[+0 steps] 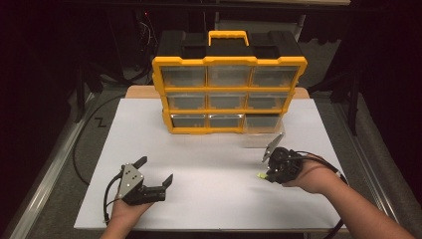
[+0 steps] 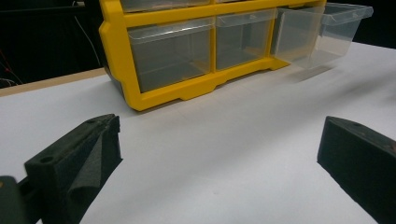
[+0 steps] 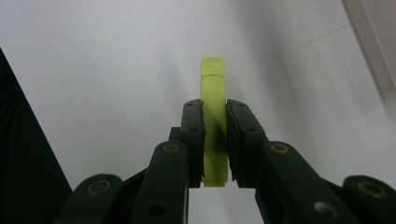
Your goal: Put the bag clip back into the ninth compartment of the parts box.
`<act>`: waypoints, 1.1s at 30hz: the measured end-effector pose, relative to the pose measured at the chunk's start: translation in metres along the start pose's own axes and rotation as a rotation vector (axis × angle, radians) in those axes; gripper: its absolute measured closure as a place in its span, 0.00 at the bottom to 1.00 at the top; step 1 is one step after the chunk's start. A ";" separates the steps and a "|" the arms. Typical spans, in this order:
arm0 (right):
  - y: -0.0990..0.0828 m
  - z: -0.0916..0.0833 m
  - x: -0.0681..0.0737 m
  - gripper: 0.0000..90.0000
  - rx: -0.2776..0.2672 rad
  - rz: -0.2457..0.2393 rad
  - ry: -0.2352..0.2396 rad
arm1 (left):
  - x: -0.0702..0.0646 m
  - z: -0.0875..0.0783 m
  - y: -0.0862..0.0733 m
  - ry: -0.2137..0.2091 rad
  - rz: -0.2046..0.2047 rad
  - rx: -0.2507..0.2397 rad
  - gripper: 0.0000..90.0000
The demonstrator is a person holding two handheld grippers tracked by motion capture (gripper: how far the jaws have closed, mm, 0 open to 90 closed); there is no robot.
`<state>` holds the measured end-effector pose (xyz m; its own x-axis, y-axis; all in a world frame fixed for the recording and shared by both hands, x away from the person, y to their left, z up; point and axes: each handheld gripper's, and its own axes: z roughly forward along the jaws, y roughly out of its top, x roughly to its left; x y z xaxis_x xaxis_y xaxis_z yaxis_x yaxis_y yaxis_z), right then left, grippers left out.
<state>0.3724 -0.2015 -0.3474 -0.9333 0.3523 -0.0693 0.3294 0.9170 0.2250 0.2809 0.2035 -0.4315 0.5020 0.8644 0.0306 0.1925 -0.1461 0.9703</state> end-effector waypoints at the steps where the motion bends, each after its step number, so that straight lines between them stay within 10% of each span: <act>1: 0.001 -0.001 0.000 0.89 0.001 -0.002 -0.001 | 0.000 0.000 0.000 0.000 0.000 0.000 0.00; 33: 0.024 -0.038 -0.035 0.89 0.036 -0.021 -0.004 | 0.001 -0.001 -0.001 0.006 -0.002 -0.001 0.00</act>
<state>0.4072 -0.1988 -0.3030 -0.9397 0.3332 -0.0772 0.3145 0.9304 0.1882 0.2806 0.2050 -0.4318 0.4967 0.8674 0.0296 0.1931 -0.1437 0.9706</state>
